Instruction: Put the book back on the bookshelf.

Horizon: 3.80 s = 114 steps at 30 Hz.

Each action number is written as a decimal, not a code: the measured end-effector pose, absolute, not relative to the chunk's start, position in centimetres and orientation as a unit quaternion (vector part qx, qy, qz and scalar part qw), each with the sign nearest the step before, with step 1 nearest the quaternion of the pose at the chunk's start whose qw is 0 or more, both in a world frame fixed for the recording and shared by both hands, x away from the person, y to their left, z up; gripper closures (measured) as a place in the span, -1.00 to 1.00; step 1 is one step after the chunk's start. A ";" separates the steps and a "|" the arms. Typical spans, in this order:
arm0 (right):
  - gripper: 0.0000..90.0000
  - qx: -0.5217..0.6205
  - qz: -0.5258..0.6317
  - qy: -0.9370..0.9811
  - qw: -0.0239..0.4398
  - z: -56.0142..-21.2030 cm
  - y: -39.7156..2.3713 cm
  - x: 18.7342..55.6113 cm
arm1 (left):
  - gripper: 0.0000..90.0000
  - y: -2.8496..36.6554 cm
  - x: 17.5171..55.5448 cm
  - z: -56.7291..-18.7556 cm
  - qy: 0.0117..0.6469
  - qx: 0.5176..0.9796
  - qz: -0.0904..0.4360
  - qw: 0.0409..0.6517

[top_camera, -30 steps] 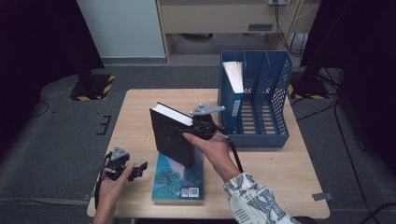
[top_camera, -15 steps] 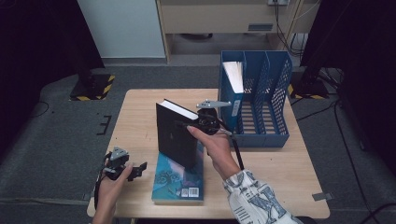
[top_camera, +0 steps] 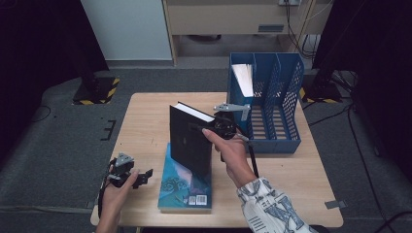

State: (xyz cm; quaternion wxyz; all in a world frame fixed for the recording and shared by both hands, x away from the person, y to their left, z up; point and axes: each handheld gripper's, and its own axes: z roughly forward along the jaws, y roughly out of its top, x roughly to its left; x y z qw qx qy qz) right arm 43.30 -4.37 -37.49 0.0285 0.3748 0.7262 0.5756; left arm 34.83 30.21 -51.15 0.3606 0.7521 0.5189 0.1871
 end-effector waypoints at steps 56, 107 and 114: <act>0.17 0.421 0.586 0.688 0.077 -36.4 -17.1 38.0 | -0.84 30.2 35.4 -52.4 0.527 0.757 0.200 0.332; 0.17 0.487 0.610 0.616 0.106 -34.8 -25.3 36.3 | -0.88 29.7 35.1 -53.3 0.518 0.768 0.197 0.321; 0.17 0.494 0.615 0.604 0.116 -33.9 -26.4 36.5 | -0.92 29.6 35.0 -53.5 0.513 0.770 0.203 0.321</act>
